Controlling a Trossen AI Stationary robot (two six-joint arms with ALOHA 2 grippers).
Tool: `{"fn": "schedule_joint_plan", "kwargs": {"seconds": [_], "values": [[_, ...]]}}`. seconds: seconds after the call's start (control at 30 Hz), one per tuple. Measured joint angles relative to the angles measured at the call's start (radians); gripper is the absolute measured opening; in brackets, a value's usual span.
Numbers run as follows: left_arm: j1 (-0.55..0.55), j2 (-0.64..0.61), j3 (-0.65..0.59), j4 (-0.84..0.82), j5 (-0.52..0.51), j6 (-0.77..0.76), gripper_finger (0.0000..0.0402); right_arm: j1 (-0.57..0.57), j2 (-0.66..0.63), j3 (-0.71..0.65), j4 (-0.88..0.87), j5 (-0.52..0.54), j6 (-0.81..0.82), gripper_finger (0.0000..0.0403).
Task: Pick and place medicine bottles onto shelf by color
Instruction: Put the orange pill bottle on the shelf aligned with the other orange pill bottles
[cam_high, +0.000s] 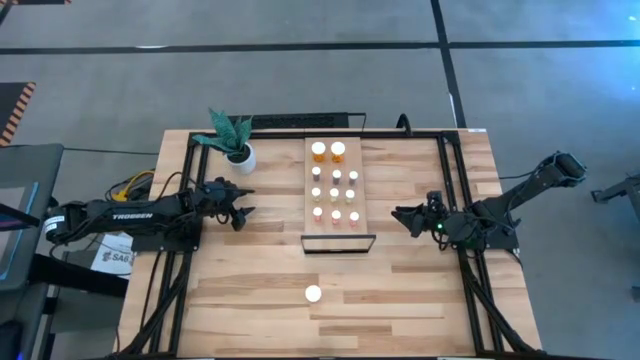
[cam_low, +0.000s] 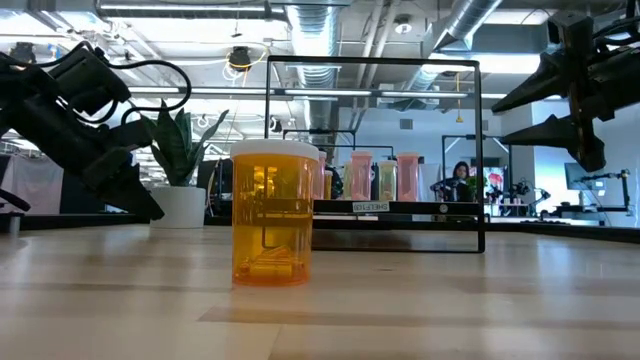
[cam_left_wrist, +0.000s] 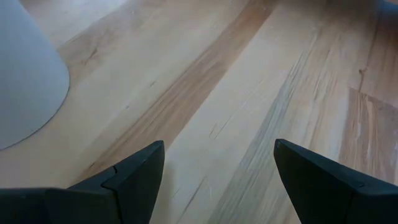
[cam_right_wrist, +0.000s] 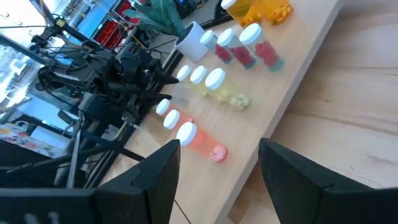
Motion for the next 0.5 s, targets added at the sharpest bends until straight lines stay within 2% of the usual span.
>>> {"fn": "schedule_joint_plan", "kwargs": {"seconds": [0.13, 0.3, 0.5], "values": [[0.0, 0.0, 0.0, 0.0, 0.0, 0.0, 0.0291, 0.0, 0.0, 0.0, 0.016, 0.003, -0.031, 0.024], [0.0, 0.0, 0.0, 0.0, 0.0, 0.0, 0.0291, -0.02, 0.0, 0.044, 0.064, 0.018, -0.16, 0.024], [0.0, 0.0, 0.0, 0.0, -0.001, 0.0, 0.0291, -0.065, 0.046, 0.206, -0.136, 0.003, -0.142, 0.024]]}}
